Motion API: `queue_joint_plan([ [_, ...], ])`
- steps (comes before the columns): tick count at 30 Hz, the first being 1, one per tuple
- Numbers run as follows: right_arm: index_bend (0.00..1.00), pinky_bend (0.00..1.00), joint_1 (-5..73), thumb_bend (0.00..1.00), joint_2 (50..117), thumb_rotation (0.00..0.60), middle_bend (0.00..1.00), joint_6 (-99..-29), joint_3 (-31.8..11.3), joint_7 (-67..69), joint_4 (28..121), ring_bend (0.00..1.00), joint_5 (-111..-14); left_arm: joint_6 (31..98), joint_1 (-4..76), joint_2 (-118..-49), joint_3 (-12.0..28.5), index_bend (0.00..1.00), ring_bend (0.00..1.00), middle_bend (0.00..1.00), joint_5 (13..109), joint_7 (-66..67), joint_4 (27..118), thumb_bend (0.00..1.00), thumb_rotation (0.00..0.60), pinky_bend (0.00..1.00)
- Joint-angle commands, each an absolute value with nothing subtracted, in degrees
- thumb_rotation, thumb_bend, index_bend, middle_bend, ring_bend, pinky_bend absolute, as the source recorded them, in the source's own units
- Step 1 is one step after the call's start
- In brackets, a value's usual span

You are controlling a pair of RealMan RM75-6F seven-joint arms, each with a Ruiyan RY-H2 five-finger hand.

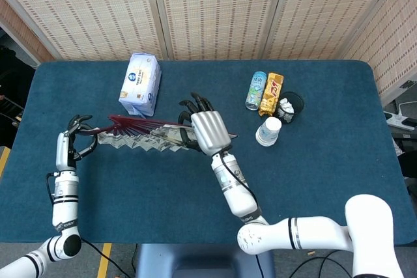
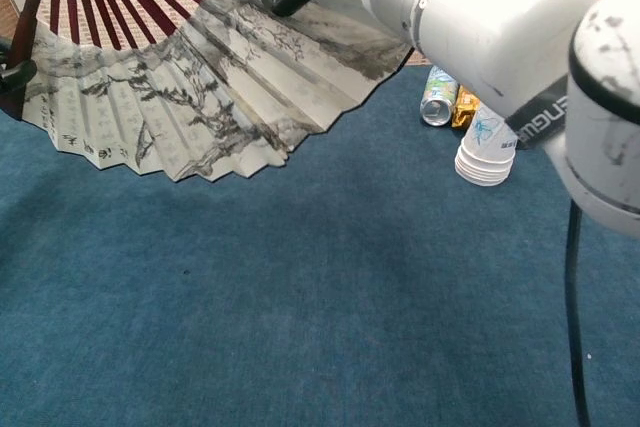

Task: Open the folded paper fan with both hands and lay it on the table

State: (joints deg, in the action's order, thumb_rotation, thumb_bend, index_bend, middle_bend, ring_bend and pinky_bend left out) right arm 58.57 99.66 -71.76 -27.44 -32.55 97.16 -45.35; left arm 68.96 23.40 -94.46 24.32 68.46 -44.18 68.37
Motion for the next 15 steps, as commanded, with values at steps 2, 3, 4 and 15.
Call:
queue_joint_plan([
  [2,0.76,0.11,57.08,0.58,98.51,0.600,0.19,-71.04,-25.75,-30.49,95.92,0.00,-47.11,71.51,23.74,-95.57,23.98,0.80,0.05,0.25,70.07,-43.26,65.96,0.67,0.600,0.20],
  [3,0.76,0.11,56.88,0.58,98.33,0.600,0.19,-70.89,-25.37,-30.22,95.74,0.00,-47.59,71.85,23.80,-95.85,23.94,0.80,0.05,0.25,70.22,-43.27,65.54,0.67,0.600,0.20],
  [4,0.76,0.11,56.66,0.58,98.12,0.600,0.19,-70.72,-24.85,-29.91,95.56,0.00,-48.30,72.20,23.79,-96.14,23.66,0.80,0.06,0.25,70.49,-43.21,64.86,0.67,0.600,0.20],
  [15,0.76,0.11,54.47,0.58,93.85,0.600,0.19,-71.58,-19.36,-28.38,94.86,0.00,-61.54,75.59,25.77,-100.17,22.53,0.80,0.06,0.26,73.38,-43.65,53.76,0.68,0.600,0.19],
])
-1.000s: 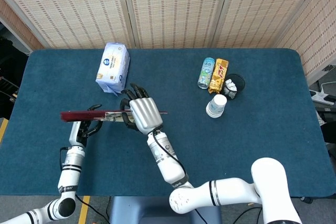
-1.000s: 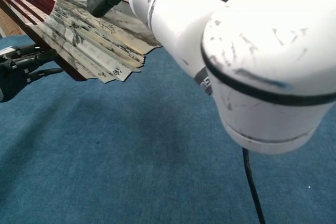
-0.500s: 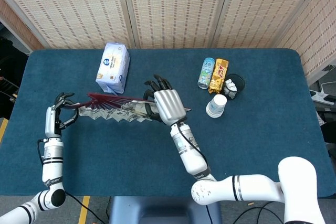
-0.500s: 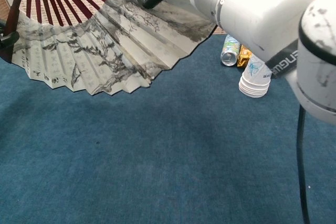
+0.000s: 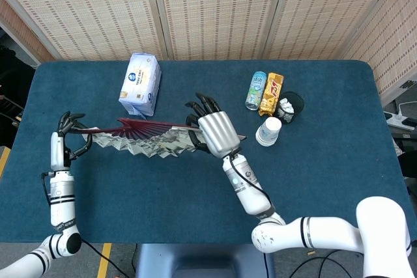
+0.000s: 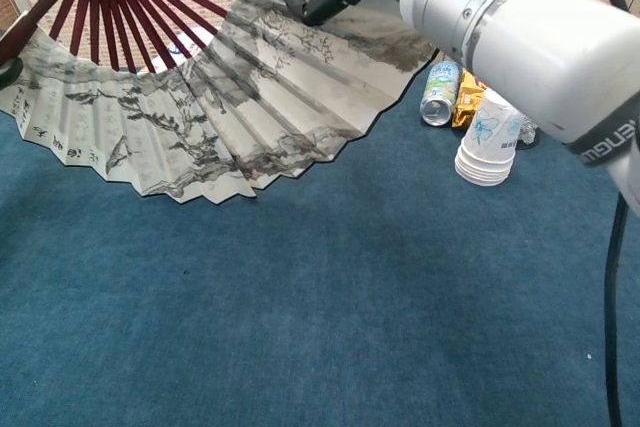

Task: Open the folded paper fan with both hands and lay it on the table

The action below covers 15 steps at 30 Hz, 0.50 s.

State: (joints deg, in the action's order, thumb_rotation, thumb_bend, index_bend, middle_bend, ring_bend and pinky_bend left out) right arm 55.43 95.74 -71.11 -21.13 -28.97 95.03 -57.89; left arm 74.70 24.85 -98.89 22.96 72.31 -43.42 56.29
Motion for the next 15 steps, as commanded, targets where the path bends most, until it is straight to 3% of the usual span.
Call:
queue_joint_plan([
  [1,0.76,0.11,54.18,0.58,93.35,0.600,0.19,-71.65,-18.97,-28.02,94.70,0.00,-62.73,75.85,26.11,-100.71,22.43,0.80,0.06,0.26,73.65,-43.86,52.66,0.68,0.600,0.19],
  [15,0.76,0.11,51.49,0.58,90.97,0.600,0.19,-74.13,-14.73,-24.31,91.92,0.00,-76.56,78.61,29.64,-105.97,23.48,0.80,0.06,0.26,74.14,-47.12,42.10,0.68,0.600,0.18],
])
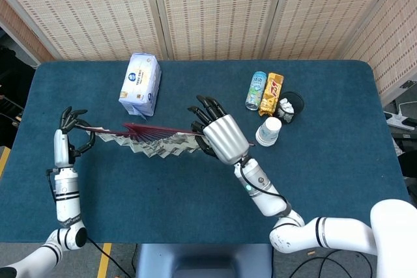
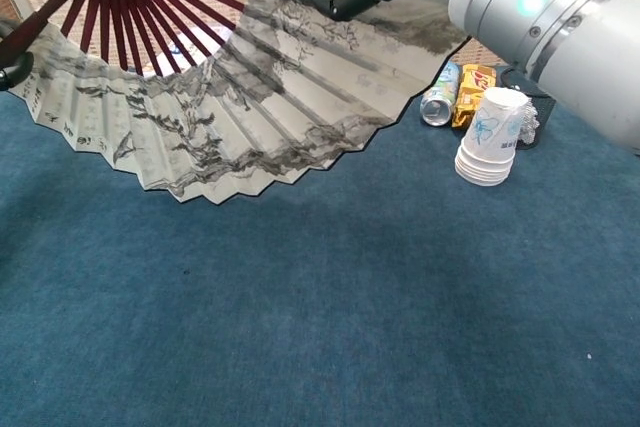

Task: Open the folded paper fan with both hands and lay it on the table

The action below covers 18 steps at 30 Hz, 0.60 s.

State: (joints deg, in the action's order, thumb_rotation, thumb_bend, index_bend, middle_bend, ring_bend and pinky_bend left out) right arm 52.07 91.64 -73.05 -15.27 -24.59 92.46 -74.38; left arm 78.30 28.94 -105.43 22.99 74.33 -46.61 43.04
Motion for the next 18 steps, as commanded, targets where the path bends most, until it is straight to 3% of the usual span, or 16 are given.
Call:
queue_joint_plan([
  [1,0.76,0.11,51.35,0.58,90.66,0.600,0.19,-74.51,-14.85,-24.30,92.05,0.00,-77.39,78.60,29.94,-106.10,23.73,0.80,0.06,0.26,73.97,-47.37,41.77,0.68,0.600,0.18],
  [8,0.76,0.11,50.30,0.58,89.02,0.600,0.19,-74.42,-14.37,-23.99,92.65,0.00,-79.84,78.84,30.83,-107.20,24.35,0.79,0.06,0.26,73.06,-47.63,39.04,0.68,0.600,0.18],
  [18,0.76,0.11,46.54,0.58,92.11,0.600,0.19,-75.77,-8.91,-21.32,86.68,0.00,-84.42,78.70,29.66,-112.59,18.12,0.69,0.06,0.25,76.43,-48.20,26.50,0.66,0.600,0.17],
])
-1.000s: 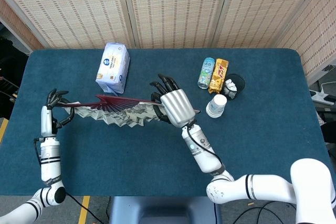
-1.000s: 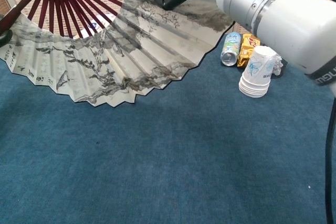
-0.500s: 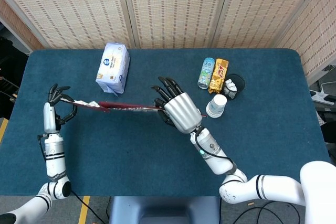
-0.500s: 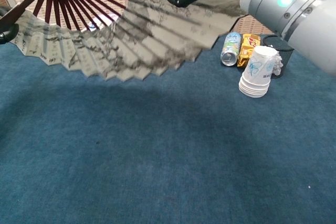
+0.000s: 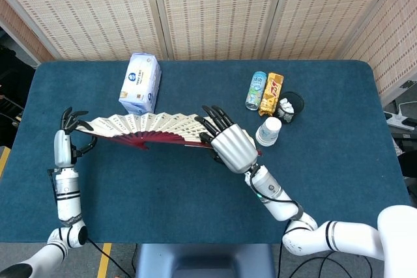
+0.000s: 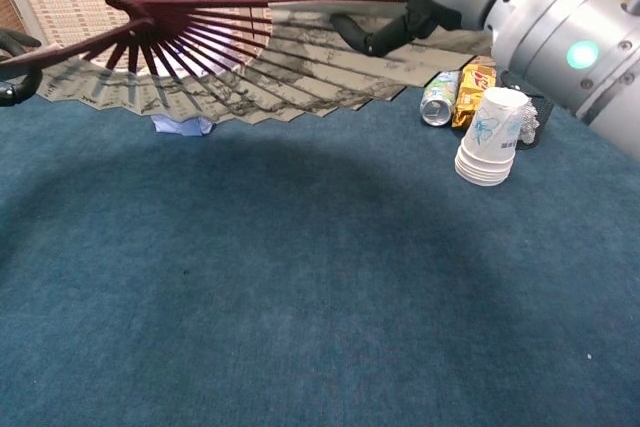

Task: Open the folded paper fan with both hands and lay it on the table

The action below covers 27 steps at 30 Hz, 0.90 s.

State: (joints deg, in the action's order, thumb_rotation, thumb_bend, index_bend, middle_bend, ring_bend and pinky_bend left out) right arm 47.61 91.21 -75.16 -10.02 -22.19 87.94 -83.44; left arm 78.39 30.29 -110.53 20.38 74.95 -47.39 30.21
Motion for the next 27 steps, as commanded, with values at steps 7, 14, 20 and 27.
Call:
queue_joint_plan([
  [7,0.69,0.11,42.94,0.58,94.02,0.600,0.19,-77.83,-4.97,-19.26,83.61,0.00,-87.96,79.93,26.98,-115.02,13.20,0.42,0.05,0.21,79.68,-49.07,20.80,0.60,0.600,0.17],
  [14,0.04,0.07,39.43,0.56,90.84,0.600,0.11,-77.31,-0.41,-20.69,86.64,0.00,-90.42,80.84,23.46,-116.56,9.45,0.00,0.00,0.03,81.81,-46.74,16.54,0.44,0.600,0.13],
  [20,0.00,0.00,36.45,0.39,86.98,0.600,0.03,-74.07,3.79,-24.79,91.57,0.00,-89.77,78.25,21.38,-115.34,7.40,0.00,0.00,0.00,82.65,-46.05,15.22,0.42,0.600,0.12],
  [27,0.00,0.00,33.94,0.25,84.41,0.600,0.00,-69.71,7.40,-27.42,94.09,0.00,-88.17,73.98,19.65,-111.67,2.62,0.00,0.00,0.00,86.08,-43.88,15.83,0.42,0.600,0.10],
])
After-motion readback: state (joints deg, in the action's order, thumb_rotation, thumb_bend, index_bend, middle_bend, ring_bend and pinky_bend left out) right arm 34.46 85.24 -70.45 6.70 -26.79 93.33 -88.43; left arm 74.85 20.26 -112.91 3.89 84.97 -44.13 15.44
